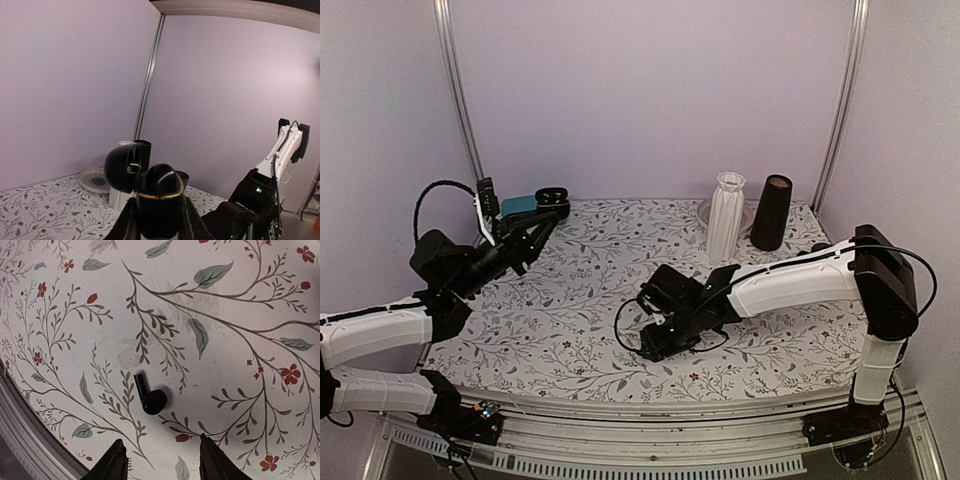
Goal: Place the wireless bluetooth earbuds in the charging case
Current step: Adjust the right earbud at the center of the board.
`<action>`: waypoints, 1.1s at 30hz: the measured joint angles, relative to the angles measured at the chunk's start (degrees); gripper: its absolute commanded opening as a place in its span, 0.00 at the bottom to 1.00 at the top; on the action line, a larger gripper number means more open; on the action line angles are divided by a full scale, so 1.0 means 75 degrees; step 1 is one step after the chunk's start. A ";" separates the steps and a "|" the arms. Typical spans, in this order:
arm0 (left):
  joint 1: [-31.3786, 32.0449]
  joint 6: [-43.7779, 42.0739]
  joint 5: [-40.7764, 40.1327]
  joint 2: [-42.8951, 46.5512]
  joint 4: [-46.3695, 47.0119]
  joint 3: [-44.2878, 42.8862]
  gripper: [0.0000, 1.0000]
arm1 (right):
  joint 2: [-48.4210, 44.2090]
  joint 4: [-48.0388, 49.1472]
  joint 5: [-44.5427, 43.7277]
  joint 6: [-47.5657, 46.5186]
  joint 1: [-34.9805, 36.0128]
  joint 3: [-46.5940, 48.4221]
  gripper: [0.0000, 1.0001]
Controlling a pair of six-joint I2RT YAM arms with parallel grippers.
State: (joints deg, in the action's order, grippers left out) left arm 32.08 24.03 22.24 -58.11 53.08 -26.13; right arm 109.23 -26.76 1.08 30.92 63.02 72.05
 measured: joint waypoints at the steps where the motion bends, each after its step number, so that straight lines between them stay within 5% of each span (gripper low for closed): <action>1: 0.0000 0.0000 0.0003 0.0000 -0.0003 -0.0003 0.00 | 0.0000 0.0032 0.0163 0.0172 0.0000 0.0000 0.47; 12: -0.0003 -0.0055 0.0009 0.0085 -0.0006 -0.0003 0.00 | 0.0213 0.1087 0.1976 0.1341 -0.0117 -0.0079 0.16; 33: -0.0029 -0.0067 0.0000 0.0154 -0.0029 -0.0003 0.00 | 0.0831 0.1565 0.2597 0.1309 -0.0868 -0.0198 0.13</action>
State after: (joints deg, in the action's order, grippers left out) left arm 31.86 23.53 22.24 -56.95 52.86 -26.15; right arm 115.46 -15.03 20.56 40.73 56.51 70.57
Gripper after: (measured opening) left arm 0.217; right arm 0.126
